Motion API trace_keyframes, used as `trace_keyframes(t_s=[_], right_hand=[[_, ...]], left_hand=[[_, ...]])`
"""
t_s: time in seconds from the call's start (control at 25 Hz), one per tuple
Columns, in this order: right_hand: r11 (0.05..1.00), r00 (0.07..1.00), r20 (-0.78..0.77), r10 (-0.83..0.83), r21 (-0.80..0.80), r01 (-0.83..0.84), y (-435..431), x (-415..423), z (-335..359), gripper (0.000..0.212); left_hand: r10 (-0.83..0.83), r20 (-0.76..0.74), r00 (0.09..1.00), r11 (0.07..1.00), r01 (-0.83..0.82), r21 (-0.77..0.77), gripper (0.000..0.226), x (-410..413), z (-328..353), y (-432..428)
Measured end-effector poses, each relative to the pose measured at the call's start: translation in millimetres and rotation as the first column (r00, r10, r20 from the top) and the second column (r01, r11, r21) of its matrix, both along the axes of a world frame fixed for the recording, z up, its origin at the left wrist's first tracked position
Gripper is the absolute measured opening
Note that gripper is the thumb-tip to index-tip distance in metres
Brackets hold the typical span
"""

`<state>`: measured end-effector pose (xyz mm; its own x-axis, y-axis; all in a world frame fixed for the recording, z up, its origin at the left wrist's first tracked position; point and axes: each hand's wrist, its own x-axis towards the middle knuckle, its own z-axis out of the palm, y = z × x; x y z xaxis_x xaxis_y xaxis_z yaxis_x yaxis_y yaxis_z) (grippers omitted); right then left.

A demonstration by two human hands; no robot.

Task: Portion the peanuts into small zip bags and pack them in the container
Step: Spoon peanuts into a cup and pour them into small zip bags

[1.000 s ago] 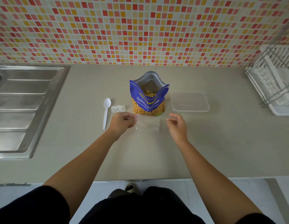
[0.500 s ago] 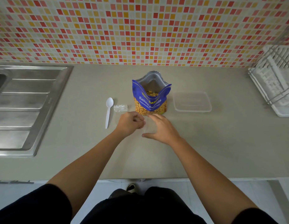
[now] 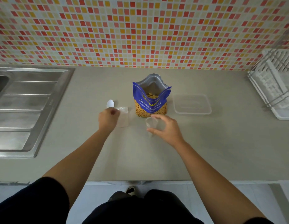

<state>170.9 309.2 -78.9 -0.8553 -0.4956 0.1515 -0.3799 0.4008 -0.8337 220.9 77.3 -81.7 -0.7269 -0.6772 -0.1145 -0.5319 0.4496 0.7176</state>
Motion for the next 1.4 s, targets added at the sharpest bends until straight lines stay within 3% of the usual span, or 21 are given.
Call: trace_keyframes(t_s=[0.08, 0.16, 0.36, 0.44, 0.56, 0.72, 0.8, 0.88, 0.96, 1.04, 1.16, 1.28, 1.32, 1.4], right_hand=[[1.000, 0.999, 0.047, -0.004, -0.025, 0.005, 4.4, 1.2, 0.7, 0.055], [1.000, 0.998, 0.060, 0.000, -0.020, 0.001, 7.0, 2.6, 0.2, 0.056], [1.000, 0.999, 0.041, -0.016, -0.011, 0.016, 10.9, 2.9, -0.8, 0.058], [0.999, 0.999, 0.029, -0.032, -0.018, 0.033, 12.6, 2.3, 0.8, 0.057], [0.993, 0.996, -0.014, -0.087, -0.081, 0.085, 14.5, -0.2, 7.7, 0.052], [0.968, 0.984, -0.068, -0.164, -0.206, 0.147, 13.0, -9.4, 23.1, 0.051], [0.953, 0.981, -0.058, -0.185, -0.252, 0.165, 10.1, -14.5, 32.2, 0.052], [0.944, 0.980, -0.042, -0.196, -0.280, 0.176, 7.4, -20.0, 37.8, 0.053], [0.933, 0.978, -0.015, -0.210, -0.303, 0.195, 5.6, -26.6, 41.4, 0.054], [0.923, 0.973, 0.014, -0.228, -0.315, 0.221, 4.2, -33.5, 43.0, 0.055], [0.914, 0.970, 0.033, -0.242, -0.328, 0.240, 3.4, -39.7, 41.5, 0.055], [0.910, 0.967, 0.030, -0.252, -0.332, 0.247, 3.8, -43.4, 40.7, 0.055], [0.907, 0.967, 0.034, -0.253, -0.340, 0.249, 3.7, -44.8, 41.7, 0.054], [0.895, 0.965, 0.043, -0.260, -0.365, 0.257, 3.8, -46.7, 44.0, 0.052]], left_hand=[[0.057, 0.147, 0.988, 0.985, -0.032, -0.167, 0.035, 7.0, -12.9, -26.3], [0.042, 0.272, 0.961, 0.976, 0.018, -0.217, 0.040, 11.3, -26.4, -36.6], [0.105, 0.306, 0.946, 0.990, -0.070, -0.121, 0.016, 10.1, -41.6, -38.8], [0.201, 0.212, 0.956, 0.979, -0.193, -0.058, 0.017, 6.7, -31.6, -37.7], [0.299, -0.120, 0.947, 0.953, -0.291, 0.081, 0.021, -13.3, 12.7, -45.4], [0.225, -0.470, 0.853, 0.917, -0.023, 0.397, 0.006, -40.9, 98.7, -53.5], [0.164, -0.574, 0.803, 0.895, 0.125, 0.429, 0.008, -48.6, 134.5, -47.1], [0.017, -0.573, 0.820, 0.902, 0.235, 0.363, 0.006, -55.7, 161.1, -34.6], [-0.204, -0.483, 0.852, 0.916, 0.340, 0.213, 0.003, -64.8, 174.6, -20.2], [-0.442, -0.294, 0.847, 0.893, 0.446, -0.058, 0.011, -74.0, 177.1, -3.1], [-0.646, 0.058, 0.761, 0.674, 0.605, -0.425, 0.020, -91.0, 168.6, 26.7], [-0.626, 0.380, 0.681, 0.471, 0.719, -0.511, 0.027, -111.3, 153.5, 52.5], [-0.593, 0.455, 0.664, 0.440, 0.740, -0.508, 0.027, -115.9, 146.0, 59.4], [-0.532, 0.520, 0.668, 0.478, 0.744, -0.466, 0.025, -121.2, 132.2, 70.7]])
